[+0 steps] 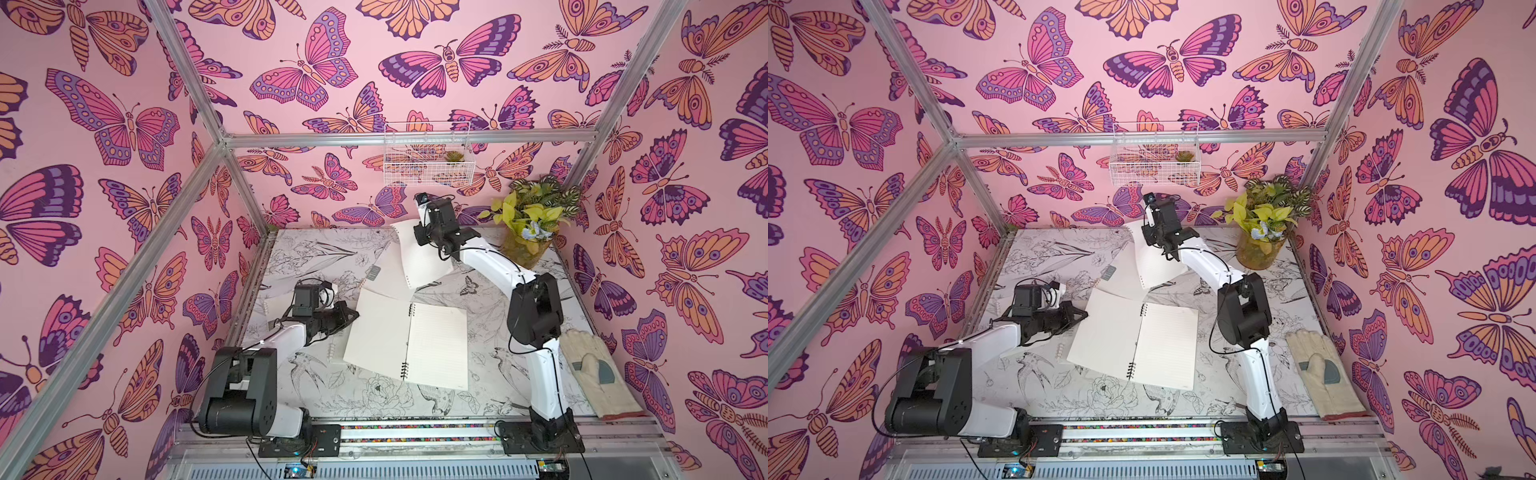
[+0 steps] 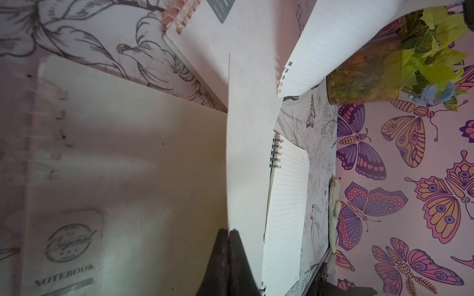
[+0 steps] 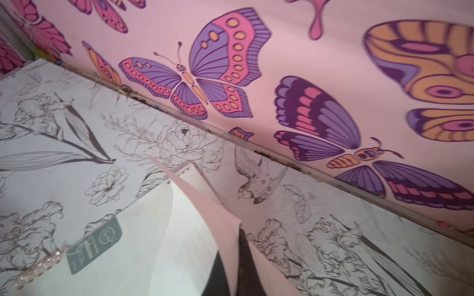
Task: Tear off pages from different notebooks
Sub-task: Tear off the paper from the notebook, then place the paper at the center of the board.
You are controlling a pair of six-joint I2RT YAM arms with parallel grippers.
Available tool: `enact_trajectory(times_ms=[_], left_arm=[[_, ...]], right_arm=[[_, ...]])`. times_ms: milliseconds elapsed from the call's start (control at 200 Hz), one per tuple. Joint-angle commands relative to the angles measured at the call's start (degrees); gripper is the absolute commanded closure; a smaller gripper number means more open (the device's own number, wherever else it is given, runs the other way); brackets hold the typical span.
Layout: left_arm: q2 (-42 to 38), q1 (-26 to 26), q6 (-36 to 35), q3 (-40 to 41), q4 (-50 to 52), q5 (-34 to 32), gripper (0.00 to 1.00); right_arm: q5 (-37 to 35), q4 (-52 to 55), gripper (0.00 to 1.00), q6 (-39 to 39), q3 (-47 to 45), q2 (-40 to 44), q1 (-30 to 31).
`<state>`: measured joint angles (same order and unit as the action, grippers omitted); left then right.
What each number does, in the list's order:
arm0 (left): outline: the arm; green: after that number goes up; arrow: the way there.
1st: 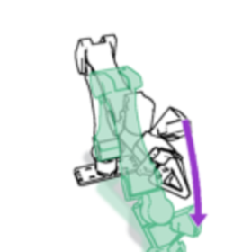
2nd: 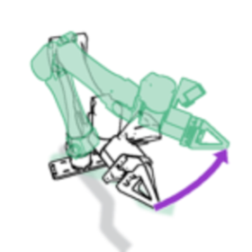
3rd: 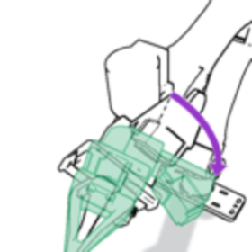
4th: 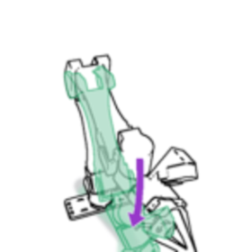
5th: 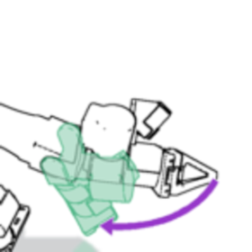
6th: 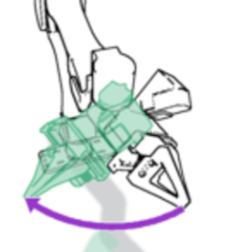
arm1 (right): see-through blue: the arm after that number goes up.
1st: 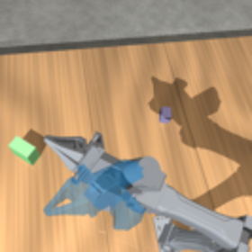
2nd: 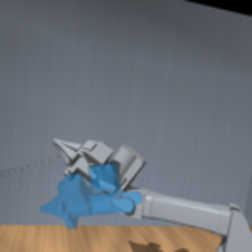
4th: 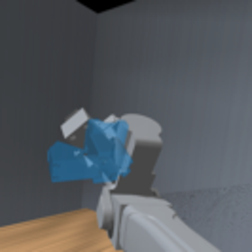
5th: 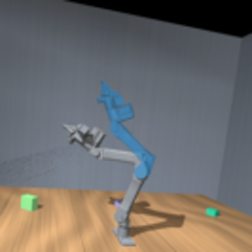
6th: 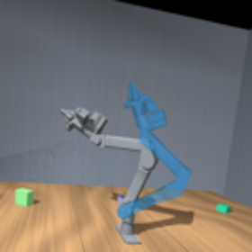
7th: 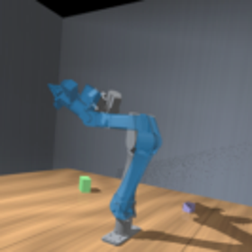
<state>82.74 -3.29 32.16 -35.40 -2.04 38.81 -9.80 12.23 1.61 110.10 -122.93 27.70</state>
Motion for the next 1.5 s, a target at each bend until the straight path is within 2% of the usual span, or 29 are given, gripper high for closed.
enact_trajectory(times_ms=[0,70,125,225,305,396,441,501,556,666,716,776,861,946,1136,1327,1417,1497], left_arm=[[-0.6,0.4,0.7,-1.1,2.1,-1.6,1.00],[-0.9,0.5,2.0,-1.3,2.1,-3.5,1.00],[-1.4,0.2,3.2,-1.6,2.2,-5.3,1.00],[-2.7,-1.5,4.2,-3.0,3.1,-9.6,1.00],[-3.3,-4.7,4.1,-5.3,5.0,-13.3,1.00],[-3.1,-8.4,4.0,-8.1,6.7,-17.2,1.00],[-2.7,-10.2,3.9,-9.5,7.5,-19.2,1.00],[-2.0,-12.2,3.8,-11.5,8.2,-21.6,1.00],[-1.1,-14.7,3.3,-13.6,9.5,-24.1,1.00],[2.0,-18.7,2.5,-18.2,11.6,-26.8,1.00],[3.5,-19.6,2.8,-19.6,11.8,-26.9,1.00],[5.0,-20.3,3.0,-20.9,11.9,-26.9,1.00],[5.9,-20.8,3.6,-21.6,12.2,-27.8,1.00],[6.0,-21.4,3.9,-21.9,12.8,-29.4,1.00],[5.3,-23.2,4.9,-22.6,13.8,-31.9,1.00],[4.0,-25.6,5.8,-23.0,14.3,-33.9,1.00],[3.6,-27.3,5.7,-24.1,15.1,-36.0,1.00],[4.1,-28.9,5.3,-25.9,15.9,-37.1,1.00]], right_arm=[[-6.7,-0.4,1.00,-1.9,-7.0,11.3,-1.7],[-6.2,1.6,1.00,-6.6,-14.5,17.5,-4.1],[-3.5,0.2,1.00,-11.7,-24.2,22.7,-6.5],[2.6,-2.7,1.00,-21.4,-38.1,31.1,-14.6],[4.7,-1.9,1.00,-26.6,-45.0,34.7,-20.7],[11.3,-3.8,1.00,-31.5,-51.9,37.1,-28.7],[16.2,-4.0,1.00,-31.8,-53.6,37.8,-31.9],[16.3,-2.6,1.00,-31.4,-54.8,39.0,-33.6],[12.0,0.6,1.00,-30.0,-55.0,40.8,-33.7],[8.9,3.0,1.00,-26.9,-56.2,45.0,-33.0],[4.6,6.4,1.00,-24.6,-54.9,45.7,-31.2],[-4.8,12.1,1.00,-21.8,-52.3,46.1,-28.0],[-10.0,17.1,1.00,-19.3,-49.2,46.6,-25.4],[-18.8,18.1,1.00,-16.0,-47.9,45.9,-21.9],[-27.5,18.8,0.96,-5.9,-44.3,35.9,-15.8],[-25.3,25.8,0.90,-3.1,-38.2,25.2,-14.6],[-27.6,29.2,0.81,-3.7,-36.7,22.4,-14.8],[-29.6,31.1,0.56,-4.8,-36.4,21.6,-14.8]])
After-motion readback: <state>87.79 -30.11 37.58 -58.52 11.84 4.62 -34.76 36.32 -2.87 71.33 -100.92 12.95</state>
